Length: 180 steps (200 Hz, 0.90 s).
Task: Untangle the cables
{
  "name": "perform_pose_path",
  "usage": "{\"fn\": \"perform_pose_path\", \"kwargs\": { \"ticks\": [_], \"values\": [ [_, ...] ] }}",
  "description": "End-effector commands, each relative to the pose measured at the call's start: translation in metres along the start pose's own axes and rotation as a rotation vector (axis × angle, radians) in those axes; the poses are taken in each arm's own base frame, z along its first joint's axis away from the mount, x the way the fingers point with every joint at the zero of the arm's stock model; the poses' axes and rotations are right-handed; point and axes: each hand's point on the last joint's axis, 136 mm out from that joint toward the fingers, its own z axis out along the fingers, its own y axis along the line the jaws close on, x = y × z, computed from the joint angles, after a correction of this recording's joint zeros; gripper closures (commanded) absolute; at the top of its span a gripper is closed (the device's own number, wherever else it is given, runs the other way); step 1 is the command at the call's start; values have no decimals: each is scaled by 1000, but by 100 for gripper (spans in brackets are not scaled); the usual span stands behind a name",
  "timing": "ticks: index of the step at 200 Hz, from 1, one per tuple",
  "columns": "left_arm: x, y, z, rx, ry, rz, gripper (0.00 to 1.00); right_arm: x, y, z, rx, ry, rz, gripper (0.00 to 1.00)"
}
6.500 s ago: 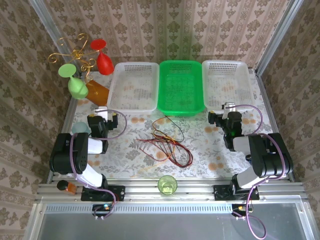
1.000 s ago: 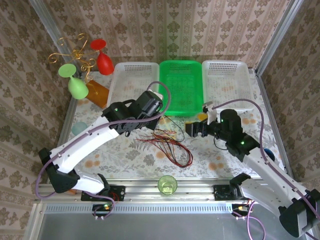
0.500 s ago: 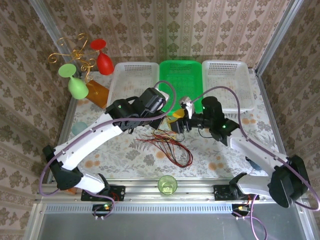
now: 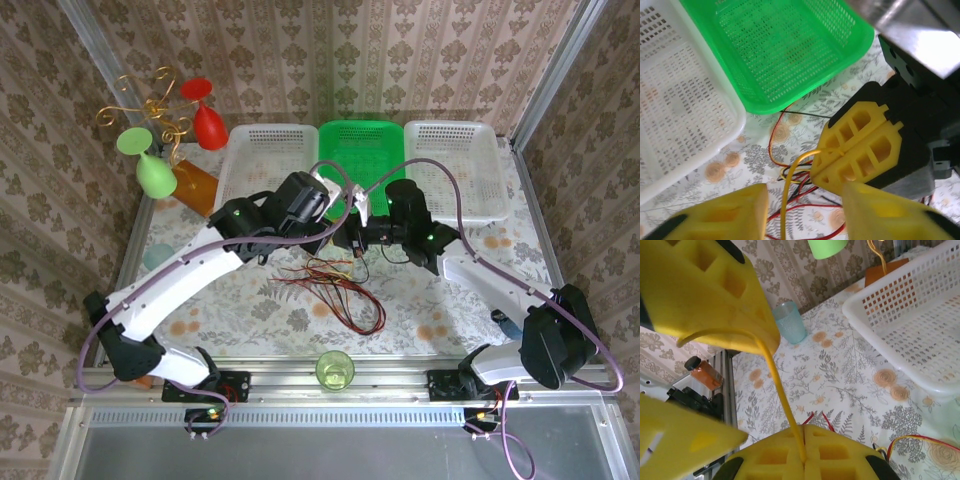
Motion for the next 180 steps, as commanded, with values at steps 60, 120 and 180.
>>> {"fn": "perform_pose_path", "kwargs": {
  "ticks": [60,120,180],
  "values": [
    [14,27,-88,69,-378,291,33,-36,-2,-18,14,-76,29,100],
    [71,12,-42,55,-591,534,27,-50,7,-21,-35,-93,67,100],
    [68,12,6,100,-543,486,42,-51,15,-27,-53,-91,91,100]
  ]
}}
